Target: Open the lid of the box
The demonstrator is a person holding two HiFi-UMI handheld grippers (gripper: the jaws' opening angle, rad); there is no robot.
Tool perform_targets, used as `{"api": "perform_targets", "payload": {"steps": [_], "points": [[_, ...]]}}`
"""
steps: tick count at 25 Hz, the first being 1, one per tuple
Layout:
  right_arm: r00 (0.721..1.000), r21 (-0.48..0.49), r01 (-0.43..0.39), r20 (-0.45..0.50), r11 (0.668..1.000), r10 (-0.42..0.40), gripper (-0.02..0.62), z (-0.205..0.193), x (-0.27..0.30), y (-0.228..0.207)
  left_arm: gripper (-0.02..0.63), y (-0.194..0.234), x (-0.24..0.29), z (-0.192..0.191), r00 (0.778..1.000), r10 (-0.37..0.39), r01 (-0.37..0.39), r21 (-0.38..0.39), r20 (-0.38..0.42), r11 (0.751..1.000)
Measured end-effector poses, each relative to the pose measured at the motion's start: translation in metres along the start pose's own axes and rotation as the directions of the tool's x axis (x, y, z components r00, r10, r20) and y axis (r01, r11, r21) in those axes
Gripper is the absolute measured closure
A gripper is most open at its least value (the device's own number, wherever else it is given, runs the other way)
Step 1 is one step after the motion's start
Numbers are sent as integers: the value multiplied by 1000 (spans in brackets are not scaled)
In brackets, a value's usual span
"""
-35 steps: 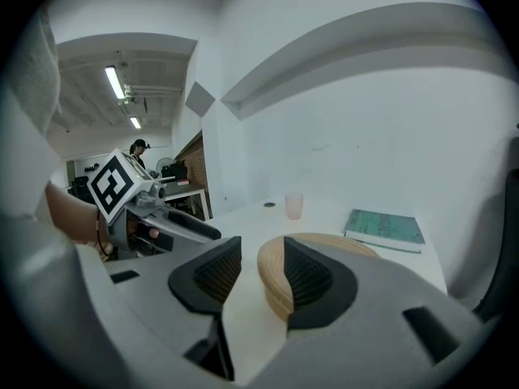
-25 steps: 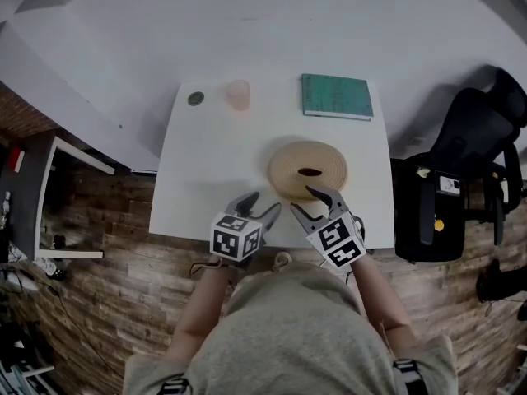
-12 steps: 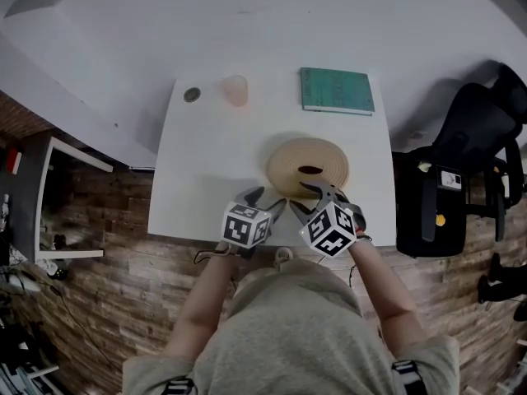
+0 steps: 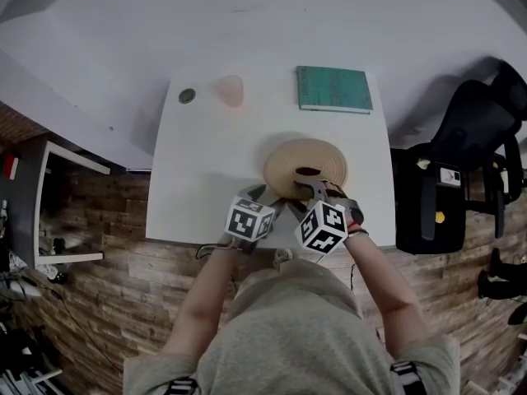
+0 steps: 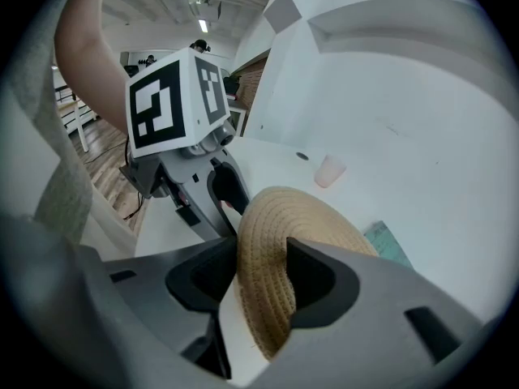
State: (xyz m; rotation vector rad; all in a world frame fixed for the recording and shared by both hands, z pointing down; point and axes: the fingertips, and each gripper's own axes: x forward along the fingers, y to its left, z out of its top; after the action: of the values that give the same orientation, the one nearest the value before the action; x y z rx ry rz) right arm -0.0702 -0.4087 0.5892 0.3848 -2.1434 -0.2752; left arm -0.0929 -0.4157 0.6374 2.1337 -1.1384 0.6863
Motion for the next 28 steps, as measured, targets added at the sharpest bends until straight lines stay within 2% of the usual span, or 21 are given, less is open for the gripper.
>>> {"api": "perform_targets", "payload": {"steps": [9,28], "points": [[1000,-20,13,7,1000,-13,414,-1,2,2,353,-3,8,2,1000,-19,19,11,-14,1000],[999,-68,44,27,997,-43,469,4,-9,5,353,-5,9,0,1000,4,-3,27,-31,1000]]}}
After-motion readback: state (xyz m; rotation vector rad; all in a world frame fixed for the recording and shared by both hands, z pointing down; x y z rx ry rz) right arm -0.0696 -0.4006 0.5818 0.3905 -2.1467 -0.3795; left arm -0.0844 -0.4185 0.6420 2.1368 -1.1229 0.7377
